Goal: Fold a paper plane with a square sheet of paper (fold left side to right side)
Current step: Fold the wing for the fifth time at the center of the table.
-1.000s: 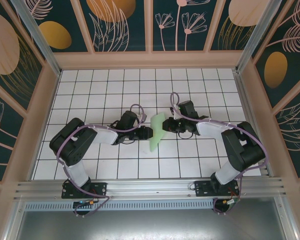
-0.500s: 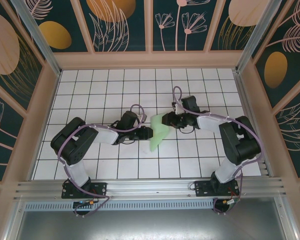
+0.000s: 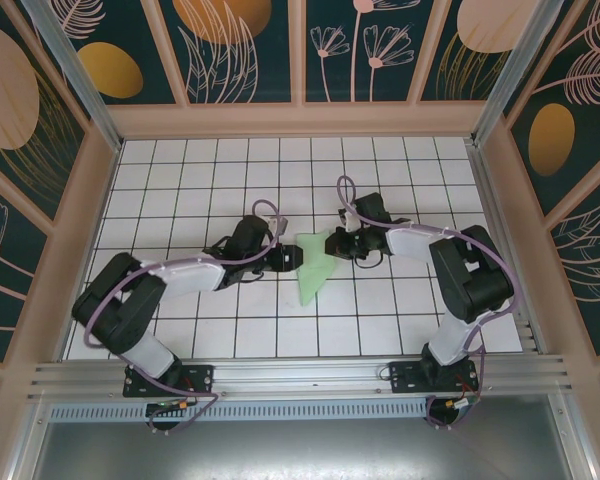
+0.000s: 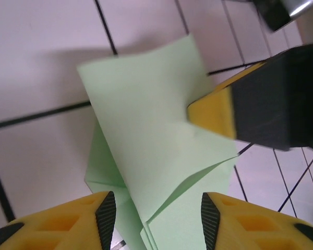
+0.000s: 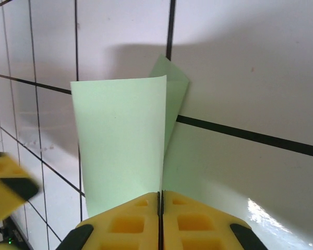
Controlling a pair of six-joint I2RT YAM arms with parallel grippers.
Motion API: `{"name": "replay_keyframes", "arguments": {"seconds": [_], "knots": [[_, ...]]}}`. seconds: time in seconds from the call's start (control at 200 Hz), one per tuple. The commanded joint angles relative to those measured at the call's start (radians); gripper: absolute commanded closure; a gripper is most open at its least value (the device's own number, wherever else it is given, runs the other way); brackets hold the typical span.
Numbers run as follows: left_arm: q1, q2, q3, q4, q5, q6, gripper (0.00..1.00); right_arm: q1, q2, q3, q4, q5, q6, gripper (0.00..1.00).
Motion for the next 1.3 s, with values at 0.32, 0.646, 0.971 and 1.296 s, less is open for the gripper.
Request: {"name": "replay_keyframes", "arguments": {"seconds": [0.32,0.646,0.971,1.296], "knots": [[-0.252,-0.061,0.083,-0.198,-0.214,0.124,0.45,0.017,0.02,0.06,-0.054,0.023,0.019,0.9],[-0.356,0.084,0.213,-0.307,-0.346,0.134,0.37,0.028,0.03,0.08,-0.069,0.003,0.031,0.91],[-0.408,0.216,0.309,-0.434,-0.499,0.113,0.36,0.032,0.031,0.081,-0.07,-0.005,0.045,0.92],[-0.44,0.258,0.324,-0.469,-0.616,0.075,0.43,0.041,0.044,0.09,-0.074,-0.01,0.048,0.93]]}}
